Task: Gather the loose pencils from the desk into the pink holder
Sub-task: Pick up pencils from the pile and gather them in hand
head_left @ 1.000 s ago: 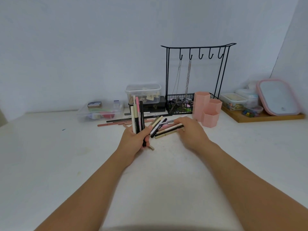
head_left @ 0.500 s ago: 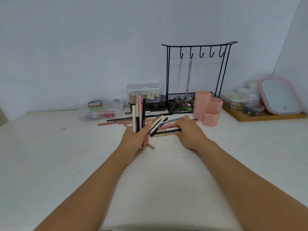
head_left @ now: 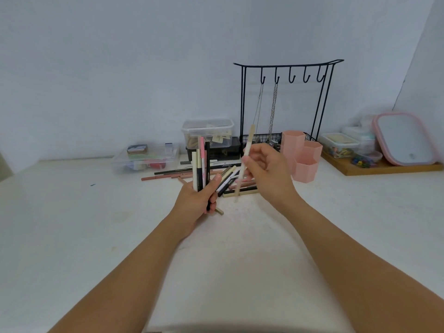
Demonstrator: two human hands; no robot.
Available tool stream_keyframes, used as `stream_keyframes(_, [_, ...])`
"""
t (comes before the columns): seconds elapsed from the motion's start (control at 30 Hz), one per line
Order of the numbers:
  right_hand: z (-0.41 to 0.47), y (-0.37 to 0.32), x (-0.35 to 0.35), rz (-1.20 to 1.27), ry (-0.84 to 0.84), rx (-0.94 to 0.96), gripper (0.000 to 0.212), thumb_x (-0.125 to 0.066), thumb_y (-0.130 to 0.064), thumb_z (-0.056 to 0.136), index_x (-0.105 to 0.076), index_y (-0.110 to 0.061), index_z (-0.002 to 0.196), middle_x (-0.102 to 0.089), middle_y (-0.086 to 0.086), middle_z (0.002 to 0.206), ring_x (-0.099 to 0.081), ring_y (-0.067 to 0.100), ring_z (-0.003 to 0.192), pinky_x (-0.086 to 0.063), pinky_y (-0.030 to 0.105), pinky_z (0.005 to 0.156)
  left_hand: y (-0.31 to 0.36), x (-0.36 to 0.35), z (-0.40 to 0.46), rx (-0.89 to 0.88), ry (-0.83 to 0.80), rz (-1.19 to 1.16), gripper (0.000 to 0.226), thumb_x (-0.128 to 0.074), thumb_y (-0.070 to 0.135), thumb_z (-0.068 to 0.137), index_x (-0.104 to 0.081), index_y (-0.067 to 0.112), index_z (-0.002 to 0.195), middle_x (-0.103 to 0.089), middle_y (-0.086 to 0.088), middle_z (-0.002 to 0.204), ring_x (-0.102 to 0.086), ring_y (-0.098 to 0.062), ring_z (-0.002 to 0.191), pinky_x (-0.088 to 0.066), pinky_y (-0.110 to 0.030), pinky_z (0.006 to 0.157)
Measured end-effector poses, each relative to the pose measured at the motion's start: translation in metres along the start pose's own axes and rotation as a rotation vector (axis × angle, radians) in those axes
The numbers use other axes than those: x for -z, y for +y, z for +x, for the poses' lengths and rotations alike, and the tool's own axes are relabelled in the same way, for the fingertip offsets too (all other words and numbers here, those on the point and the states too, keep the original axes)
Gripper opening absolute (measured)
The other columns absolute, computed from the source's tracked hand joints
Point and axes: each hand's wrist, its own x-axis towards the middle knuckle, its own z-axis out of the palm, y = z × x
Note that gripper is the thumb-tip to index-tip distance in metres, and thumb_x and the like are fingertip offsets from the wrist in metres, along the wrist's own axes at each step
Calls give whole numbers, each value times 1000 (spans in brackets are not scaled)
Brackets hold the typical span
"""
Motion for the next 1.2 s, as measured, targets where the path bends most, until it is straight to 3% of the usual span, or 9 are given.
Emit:
stream_keyframes(0.13, [-7, -4, -9, 219, -156, -155, 14, -65, -6, 94, -64, -9, 107, -74, 13, 84, -69, 20, 68, -62, 37, 73, 0, 0, -2, -38, -28, 60, 41, -68, 45, 92, -64, 7, 77, -61, -4, 61, -51, -17, 49, -42, -21, 46])
stream_keyframes(0.33, [-11, -6, -11, 343, -248, -176, 14, -65, -3, 94, -64, -9, 106, -73, 8, 76, -69, 22, 69, -60, 37, 76, 0, 0, -3, -23, -94, 25, 48, -75, 51, 75, -71, 4, 89, -69, -8, 70, -62, -19, 61, -56, -37, 60])
stream_keyframes(0.53, [-16, -7, -19, 427, -270, -222, 14, -67, 0, 91, -65, -7, 103, -69, 5, 67, -64, 17, 61, -56, 25, 62, -2, 1, -4, -79, -173, 108, 21, -85, 16, 79, -68, 6, 85, -65, -8, 62, -61, -19, 53, -56, -43, 67])
stream_keyframes(0.7, [-15, -6, -20, 403, -297, -216, 14, -67, -3, 92, -67, -9, 104, -69, 14, 76, -65, 20, 64, -58, 28, 61, -8, 2, -1, -89, -137, 142, 16, -80, 21, 87, -68, 11, 88, -61, -9, 58, -59, -23, 53, -52, -64, 71])
stream_keyframes(0.8, [-8, -4, -12, 144, -210, -152, 18, -67, -15, 94, -68, -16, 112, -72, 9, 91, -71, 20, 74, -62, 32, 72, -10, 3, 2, -91, -97, 142, 21, -77, 25, 89, -63, 13, 81, -56, -7, 55, -53, -24, 51, -51, -70, 72])
stream_keyframes(0.9, [3, 7, 7, -377, -111, 2, 13, -69, -23, 92, -69, -21, 105, -67, -7, 90, -65, 9, 75, -53, 24, 70, -9, 3, 2, -85, -50, 100, 27, -76, 28, 90, -59, 12, 76, -55, -5, 55, -50, -25, 55, -50, -58, 71])
stream_keyframes(1.0, [8, 25, 21, -736, -277, -25, 9, -72, -18, 87, -69, -22, 94, -67, -6, 94, -61, 15, 87, -51, 32, 77, -8, 3, 2, -63, -16, 82, 32, -78, 28, 89, -58, 12, 69, -55, -5, 54, -49, -29, 59, -45, -48, 70])
stream_keyframes(1.13, [4, 35, 23, -869, -397, -95, 13, -70, -11, 85, -68, -24, 85, -66, -3, 95, -61, 20, 89, -54, 38, 81, -7, 2, 1, -50, -19, 137, 27, -84, 24, 82, -63, 9, 75, -62, -3, 55, -59, -15, 52, -52, -44, 69])
stream_keyframes(1.2, [4, 37, 23, -861, -408, -88, 14, -70, -11, 86, -66, -25, 83, -66, -3, 93, -61, 20, 88, -53, 37, 80, -5, 1, -2, -58, -35, 195, 23, -85, 22, 81, -65, 10, 78, -66, -3, 57, -60, -7, 46, -53, -27, 55])
